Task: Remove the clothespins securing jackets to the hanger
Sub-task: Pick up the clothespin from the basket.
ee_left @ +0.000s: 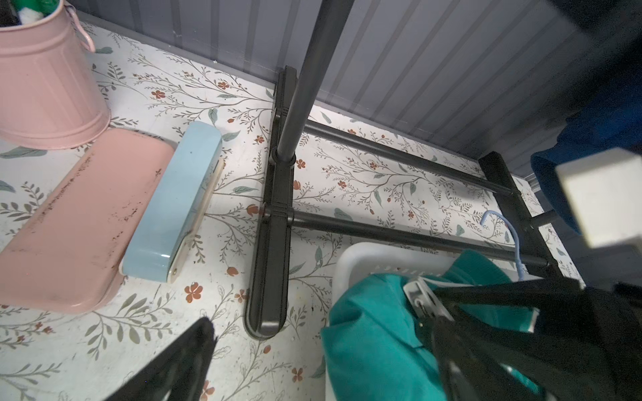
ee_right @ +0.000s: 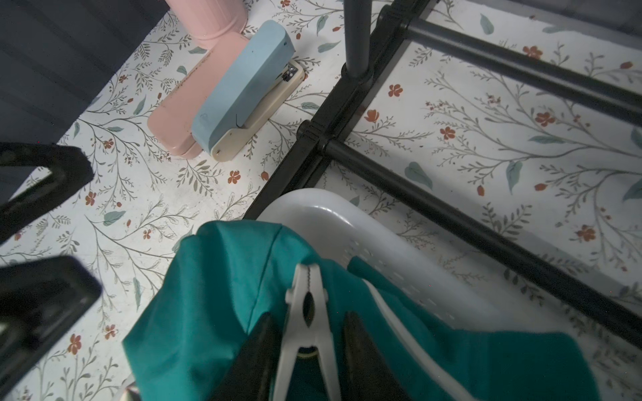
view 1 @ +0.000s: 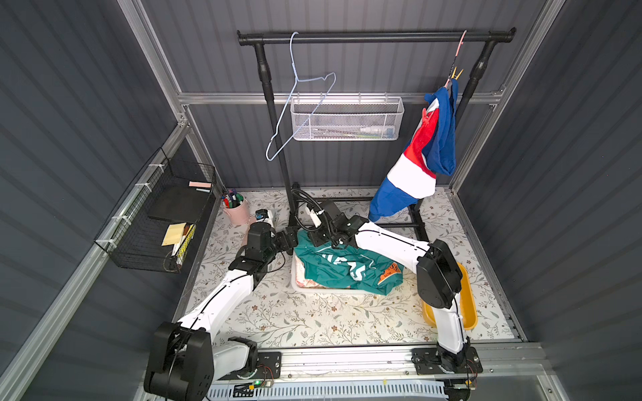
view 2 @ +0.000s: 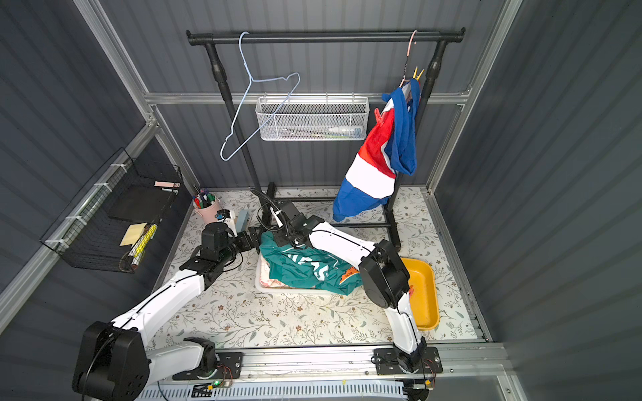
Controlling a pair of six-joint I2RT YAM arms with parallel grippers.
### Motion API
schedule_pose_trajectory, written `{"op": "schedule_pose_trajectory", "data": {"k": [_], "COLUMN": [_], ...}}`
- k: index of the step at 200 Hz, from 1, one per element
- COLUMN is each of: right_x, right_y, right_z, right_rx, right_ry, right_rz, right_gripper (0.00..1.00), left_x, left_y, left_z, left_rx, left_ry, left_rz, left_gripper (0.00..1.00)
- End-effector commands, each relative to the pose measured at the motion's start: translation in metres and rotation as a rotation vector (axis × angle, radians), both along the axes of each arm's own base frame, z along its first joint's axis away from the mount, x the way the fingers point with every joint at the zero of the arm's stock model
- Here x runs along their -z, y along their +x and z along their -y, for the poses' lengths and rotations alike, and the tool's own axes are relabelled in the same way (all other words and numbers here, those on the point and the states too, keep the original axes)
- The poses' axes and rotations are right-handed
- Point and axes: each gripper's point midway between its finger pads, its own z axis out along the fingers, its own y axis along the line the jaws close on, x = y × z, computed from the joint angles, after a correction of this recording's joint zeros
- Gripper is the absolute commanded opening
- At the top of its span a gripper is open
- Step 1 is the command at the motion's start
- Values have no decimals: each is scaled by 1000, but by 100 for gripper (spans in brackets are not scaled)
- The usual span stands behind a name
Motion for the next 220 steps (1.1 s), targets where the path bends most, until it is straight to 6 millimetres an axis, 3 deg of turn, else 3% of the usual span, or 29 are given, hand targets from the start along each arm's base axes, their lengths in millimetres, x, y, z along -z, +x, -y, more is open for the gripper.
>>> {"op": "schedule_pose_trajectory", "data": {"k": [1, 75, 131, 148, 171, 190, 220], "right_x": [1, -37, -90, -106, -120, -115, -102], "right_y": [-1, -6, -10, -15, -26, -35, -47], "right_z": [-4, 2, 25, 45, 87, 113, 131], "right_rx": [-15, -19, 33, 75, 154, 181, 218], "right_ry": [-15, 22, 70, 71, 96, 122, 118], "right_rz": [0, 41, 132, 163, 175, 146, 100], "right_gripper": [31, 21, 20, 20, 22, 23, 24], "left_x": [-4, -8, -14, -31, -49, -50, -49], "left_y": [-2, -3, -2, -2, -5, -3, 1], "left_z": [-2, -2, 2, -1, 0, 5, 11], "left_rx": [-1, 2, 40, 37, 52, 84, 118], "left_ry": [-11, -10, 15, 53, 60, 66, 80], "left_rz": [17, 31, 60, 116, 174, 177, 181], "left_gripper": [99, 99, 99, 99, 99, 99, 99]}}
